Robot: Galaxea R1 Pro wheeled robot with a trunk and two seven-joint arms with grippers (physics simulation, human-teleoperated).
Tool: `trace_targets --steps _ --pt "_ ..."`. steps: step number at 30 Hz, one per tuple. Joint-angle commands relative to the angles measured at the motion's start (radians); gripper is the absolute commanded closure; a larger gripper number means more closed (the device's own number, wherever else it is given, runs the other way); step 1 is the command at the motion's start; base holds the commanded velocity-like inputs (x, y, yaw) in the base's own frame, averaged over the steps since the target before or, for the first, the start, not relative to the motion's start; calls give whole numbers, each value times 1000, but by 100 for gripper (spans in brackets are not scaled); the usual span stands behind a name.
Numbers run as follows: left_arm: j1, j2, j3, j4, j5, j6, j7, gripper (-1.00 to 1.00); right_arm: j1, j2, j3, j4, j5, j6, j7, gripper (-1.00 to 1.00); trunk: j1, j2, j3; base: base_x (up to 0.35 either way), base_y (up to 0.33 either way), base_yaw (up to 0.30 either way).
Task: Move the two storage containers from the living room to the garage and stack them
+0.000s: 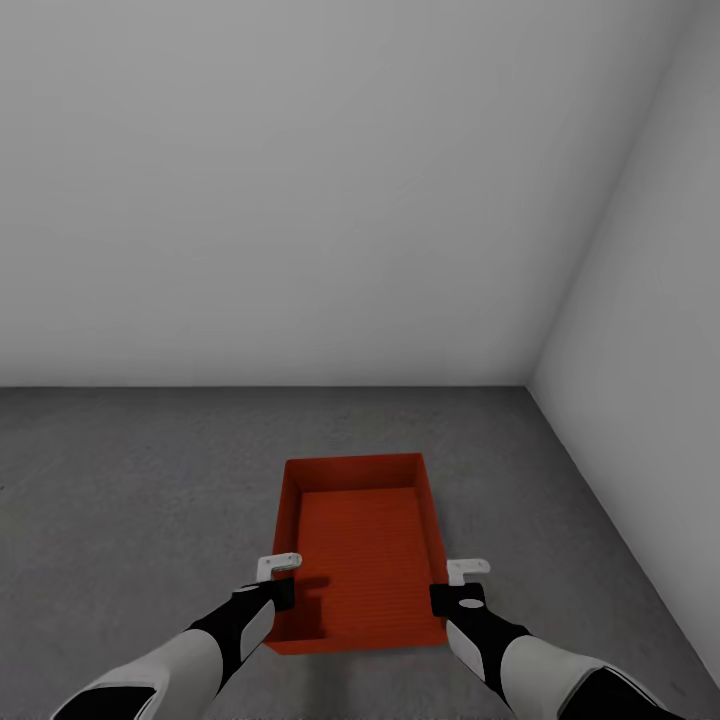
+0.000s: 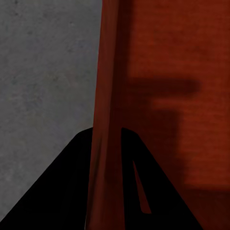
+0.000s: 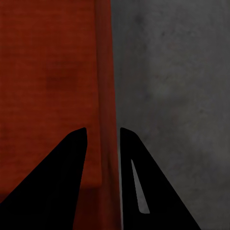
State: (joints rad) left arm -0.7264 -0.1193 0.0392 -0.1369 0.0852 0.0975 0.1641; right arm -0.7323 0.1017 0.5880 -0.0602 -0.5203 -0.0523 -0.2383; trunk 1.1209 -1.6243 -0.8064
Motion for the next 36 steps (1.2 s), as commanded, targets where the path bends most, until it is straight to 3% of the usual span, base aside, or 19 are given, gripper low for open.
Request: trace_targets --steps 1,36 --pt "1 44 -36 2 34 5 5 100 -1 -14 -30 -4 5 -26 53 100 4 -8 -5 0 0 0" --pt "1 44 -36 2 34 7 6 100 -1 -15 -30 -4 5 -27 53 100 138 -253 -141 0 0 0"
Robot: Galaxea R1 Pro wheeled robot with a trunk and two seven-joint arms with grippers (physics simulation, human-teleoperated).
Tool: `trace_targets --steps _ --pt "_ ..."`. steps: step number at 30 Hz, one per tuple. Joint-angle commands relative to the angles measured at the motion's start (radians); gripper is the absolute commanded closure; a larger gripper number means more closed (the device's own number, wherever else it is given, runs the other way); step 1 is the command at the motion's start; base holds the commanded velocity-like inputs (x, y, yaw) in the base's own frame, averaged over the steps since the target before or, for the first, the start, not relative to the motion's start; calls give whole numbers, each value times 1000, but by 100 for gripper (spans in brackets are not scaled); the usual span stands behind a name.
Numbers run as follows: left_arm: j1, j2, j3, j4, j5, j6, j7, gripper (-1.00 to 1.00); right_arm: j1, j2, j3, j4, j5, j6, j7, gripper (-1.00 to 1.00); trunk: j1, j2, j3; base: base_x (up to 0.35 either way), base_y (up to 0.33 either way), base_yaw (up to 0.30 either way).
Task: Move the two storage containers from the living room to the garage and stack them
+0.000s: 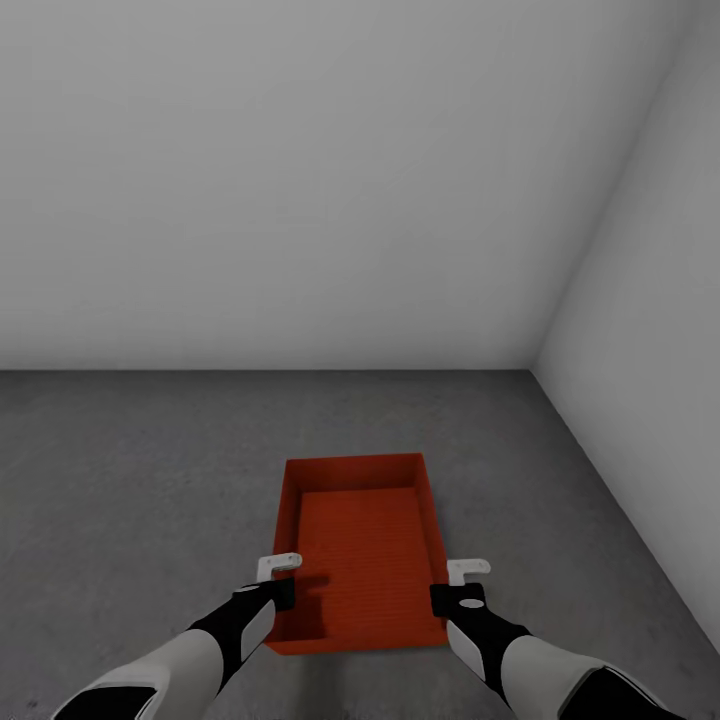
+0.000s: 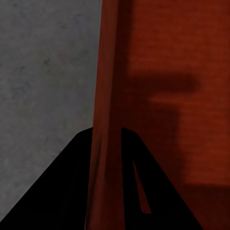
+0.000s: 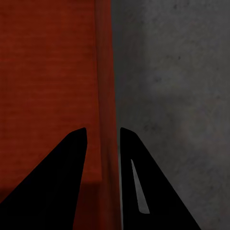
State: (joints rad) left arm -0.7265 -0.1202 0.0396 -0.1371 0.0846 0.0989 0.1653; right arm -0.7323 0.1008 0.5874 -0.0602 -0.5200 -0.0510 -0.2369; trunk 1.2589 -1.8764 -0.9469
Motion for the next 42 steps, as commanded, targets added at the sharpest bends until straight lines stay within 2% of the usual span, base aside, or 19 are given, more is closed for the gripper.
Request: trace_targets --steps 1,21,28,42 --pt "1 45 -37 2 34 5 5 100 -1 -15 -29 -4 5 -29 51 100 4 -8 -5 0 0 0" --pt "1 45 -37 2 35 5 5 100 -1 -14 -29 -4 5 -29 51 100 80 -148 -98 0 0 0" --pt "1 45 -37 2 34 5 6 100 -1 -14 -29 -4 5 -29 51 100 80 -148 -107 0 0 0" --pt "1 45 -37 2 34 5 8 100 -1 -13 -29 -4 5 -29 51 100 80 -148 -109 0 0 0"
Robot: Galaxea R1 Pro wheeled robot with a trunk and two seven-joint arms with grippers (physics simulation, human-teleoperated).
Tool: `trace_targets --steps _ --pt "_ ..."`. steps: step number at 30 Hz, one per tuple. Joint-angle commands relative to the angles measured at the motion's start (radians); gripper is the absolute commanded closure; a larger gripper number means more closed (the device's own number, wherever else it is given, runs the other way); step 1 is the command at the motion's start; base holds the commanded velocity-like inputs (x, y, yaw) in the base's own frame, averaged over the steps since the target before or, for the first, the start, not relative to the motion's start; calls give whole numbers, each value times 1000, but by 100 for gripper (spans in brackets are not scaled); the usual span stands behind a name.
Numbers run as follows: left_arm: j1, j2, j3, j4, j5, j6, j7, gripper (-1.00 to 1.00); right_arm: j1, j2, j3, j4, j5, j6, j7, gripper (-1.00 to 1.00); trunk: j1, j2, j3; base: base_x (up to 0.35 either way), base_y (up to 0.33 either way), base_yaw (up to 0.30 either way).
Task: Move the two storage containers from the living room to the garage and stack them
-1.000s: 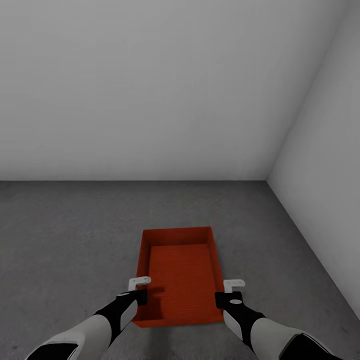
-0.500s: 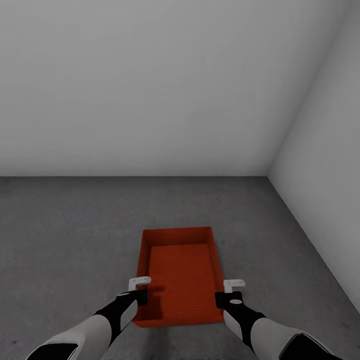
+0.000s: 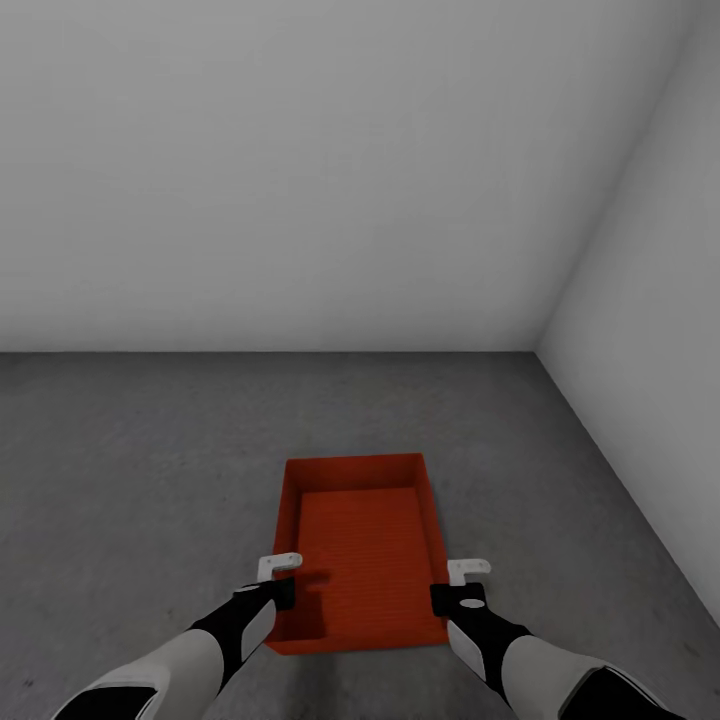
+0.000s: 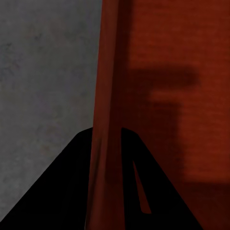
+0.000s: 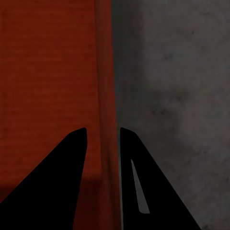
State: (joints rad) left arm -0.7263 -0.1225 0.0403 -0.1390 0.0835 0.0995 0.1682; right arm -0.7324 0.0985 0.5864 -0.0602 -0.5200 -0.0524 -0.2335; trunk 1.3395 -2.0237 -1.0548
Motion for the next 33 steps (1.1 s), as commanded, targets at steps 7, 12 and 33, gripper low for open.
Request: trace_targets --steps 7,12,33 --pt "1 47 -37 4 35 5 7 100 -1 -11 -28 -4 5 -27 48 100 0 0 -10 0 0 0" --pt "1 47 -38 4 35 5 7 100 -1 -11 -28 -4 5 -27 48 100 0 0 -18 0 0 0" --pt "1 47 -37 4 36 5 7 100 -1 -11 -28 -4 5 -27 48 100 50 -91 -72 0 0 0"
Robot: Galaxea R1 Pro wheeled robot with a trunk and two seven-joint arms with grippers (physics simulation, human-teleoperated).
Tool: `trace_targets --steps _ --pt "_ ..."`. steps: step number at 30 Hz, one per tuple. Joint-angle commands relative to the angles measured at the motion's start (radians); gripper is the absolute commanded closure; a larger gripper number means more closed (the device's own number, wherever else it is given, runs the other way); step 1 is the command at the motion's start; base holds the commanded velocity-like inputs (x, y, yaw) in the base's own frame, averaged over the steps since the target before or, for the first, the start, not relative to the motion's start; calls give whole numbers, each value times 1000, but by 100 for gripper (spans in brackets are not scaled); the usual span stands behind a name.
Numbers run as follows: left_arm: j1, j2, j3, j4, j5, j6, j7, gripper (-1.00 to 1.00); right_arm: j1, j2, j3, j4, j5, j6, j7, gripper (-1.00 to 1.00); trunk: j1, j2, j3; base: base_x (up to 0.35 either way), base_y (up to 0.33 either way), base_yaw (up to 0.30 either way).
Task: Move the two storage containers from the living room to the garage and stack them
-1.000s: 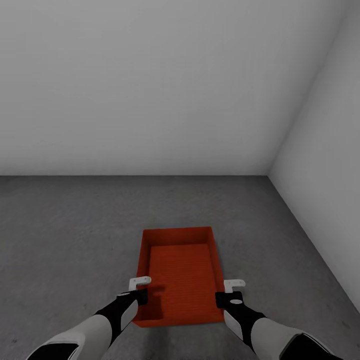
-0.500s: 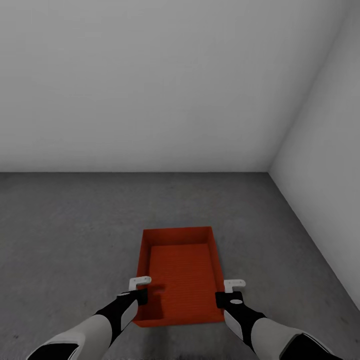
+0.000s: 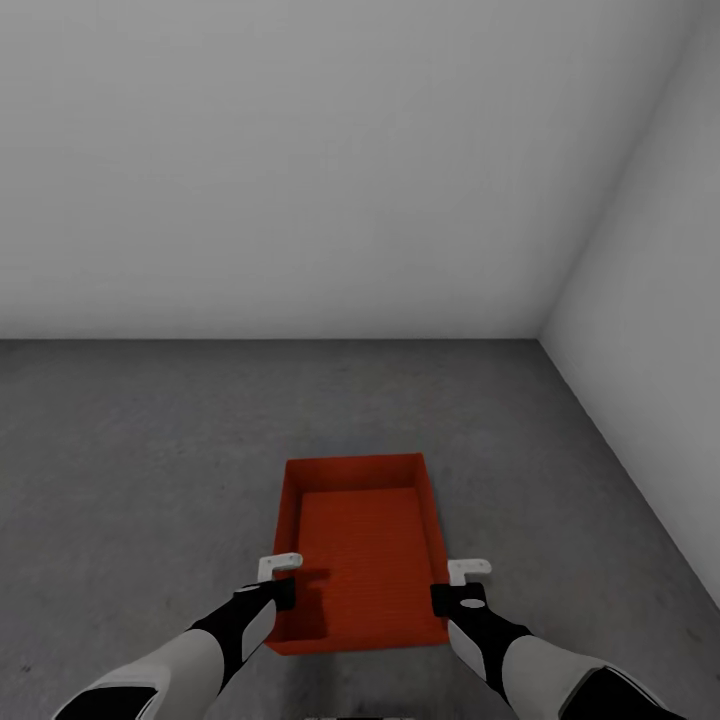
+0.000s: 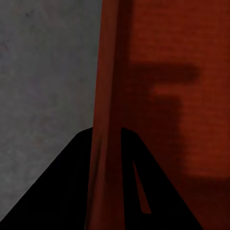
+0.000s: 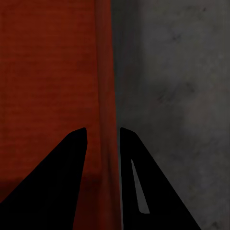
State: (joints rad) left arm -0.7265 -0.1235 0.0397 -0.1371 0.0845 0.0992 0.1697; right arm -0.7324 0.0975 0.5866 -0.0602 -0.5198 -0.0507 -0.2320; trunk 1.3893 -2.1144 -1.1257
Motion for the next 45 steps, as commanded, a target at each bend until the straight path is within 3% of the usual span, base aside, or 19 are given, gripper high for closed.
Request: trace_targets --steps 1,29,45 --pt "1 48 -37 2 35 5 5 100 -1 -10 -28 -4 4 -29 46 100 4 -8 -5 0 0 0" --pt "1 48 -37 1 34 5 9 100 -1 -10 -28 -4 4 -29 46 100 8 -15 -49 0 0 0" --pt "1 50 -37 1 32 5 10 100 -1 -10 -28 -4 4 -29 47 100 8 -15 -52 0 0 0"
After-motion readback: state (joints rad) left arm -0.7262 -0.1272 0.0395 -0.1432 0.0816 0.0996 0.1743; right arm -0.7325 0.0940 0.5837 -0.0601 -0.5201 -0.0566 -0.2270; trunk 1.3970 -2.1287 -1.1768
